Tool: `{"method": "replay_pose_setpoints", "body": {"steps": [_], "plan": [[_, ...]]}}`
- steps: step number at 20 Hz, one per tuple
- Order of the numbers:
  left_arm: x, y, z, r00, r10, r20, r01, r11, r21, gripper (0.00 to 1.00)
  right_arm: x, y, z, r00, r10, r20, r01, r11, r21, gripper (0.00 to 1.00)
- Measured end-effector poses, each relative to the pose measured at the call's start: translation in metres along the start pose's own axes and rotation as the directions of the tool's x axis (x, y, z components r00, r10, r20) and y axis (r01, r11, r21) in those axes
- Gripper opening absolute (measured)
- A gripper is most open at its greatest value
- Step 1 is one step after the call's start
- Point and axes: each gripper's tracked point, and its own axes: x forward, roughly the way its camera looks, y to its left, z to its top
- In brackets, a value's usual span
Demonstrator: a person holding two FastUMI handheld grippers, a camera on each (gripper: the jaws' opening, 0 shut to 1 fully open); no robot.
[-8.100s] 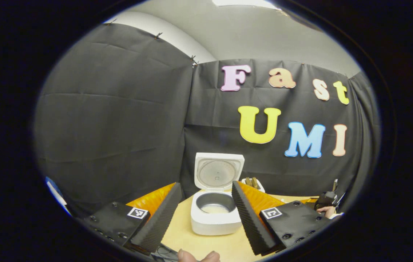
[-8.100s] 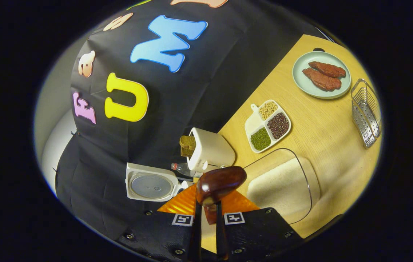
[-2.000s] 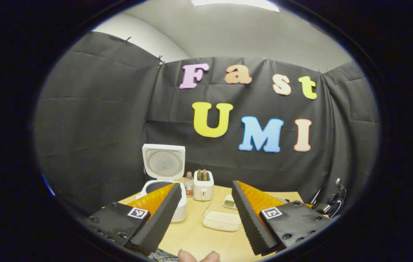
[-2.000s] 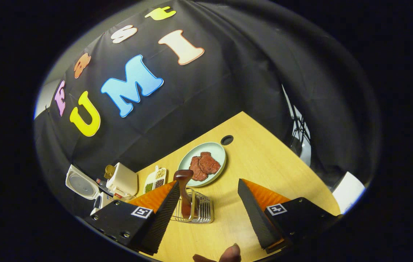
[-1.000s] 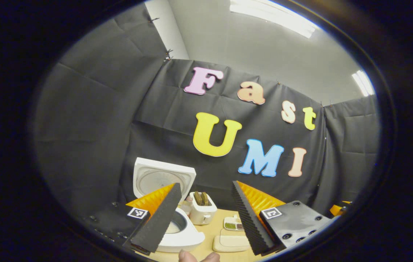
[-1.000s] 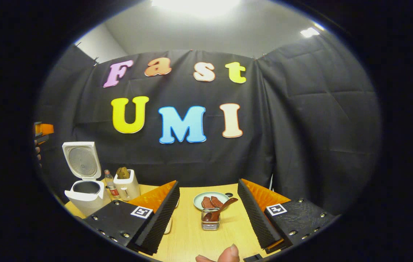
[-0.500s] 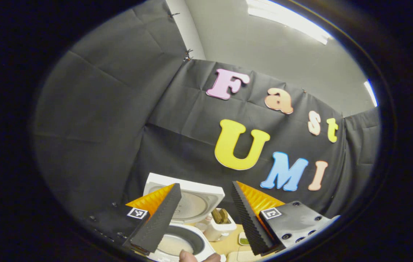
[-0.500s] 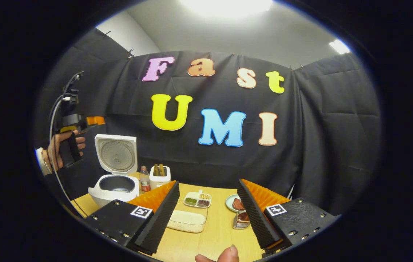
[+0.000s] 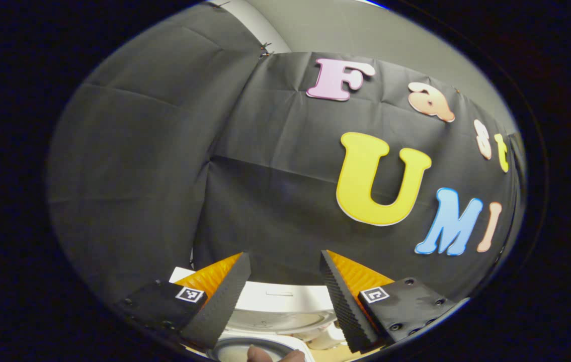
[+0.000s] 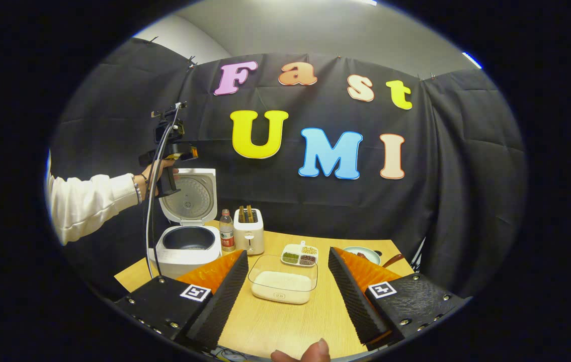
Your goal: Close the left gripper, press the button to open the rice cooker; take a wooden spoon from the chopstick holder with the right hand, scoop a spoonful of rice and pour it into the rice cooker, then put the wooden spoon back into the chopstick holder.
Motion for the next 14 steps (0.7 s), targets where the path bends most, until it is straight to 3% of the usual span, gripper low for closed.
{"method": "replay_pose_setpoints", "body": {"steps": [1,4,6,7,9,11,12,14], "plan": [[0.007,-0.001,-0.002,1.0,0.014,-0.013,-0.013,1.0,0.026,0.93,0.0,-0.001,-0.002,1.0,-0.002,-0.009,0.002,1.0,0.006,0.98],[0.029,0.005,-0.022,0.995,0.064,-0.082,-0.056,0.994,0.098,0.96,0.004,0.001,-0.01,0.999,0.005,-0.04,-0.004,0.999,0.032,0.98],[0.032,0.006,-0.028,0.991,0.097,-0.089,-0.078,0.977,0.201,0.95,0.006,0.003,-0.013,0.999,0.013,-0.052,-0.011,0.999,0.043,0.98],[0.033,0.005,-0.024,0.993,0.089,-0.078,-0.071,0.975,0.209,0.92,0.007,0.006,-0.016,0.998,0.021,-0.061,-0.018,0.999,0.042,0.98],[0.03,0.002,-0.023,0.992,0.089,-0.094,-0.069,0.979,0.194,1.0,0.008,0.01,-0.023,0.996,0.035,-0.08,-0.032,0.998,0.046,0.98],[0.027,0.001,-0.023,0.99,0.077,-0.115,-0.055,0.981,0.187,0.98,0.008,0.014,-0.024,0.995,0.049,-0.086,-0.044,0.997,0.057,0.93],[0.022,0.002,-0.026,0.99,0.069,-0.122,-0.046,0.981,0.187,0.98,0.008,0.014,-0.024,0.995,0.049,-0.084,-0.044,0.997,0.055,0.98],[0.004,0.001,-0.031,0.991,0.049,-0.124,-0.025,0.983,0.183,0.94,0.007,0.013,-0.025,0.995,0.048,-0.083,-0.043,0.998,0.056,0.98]]}}
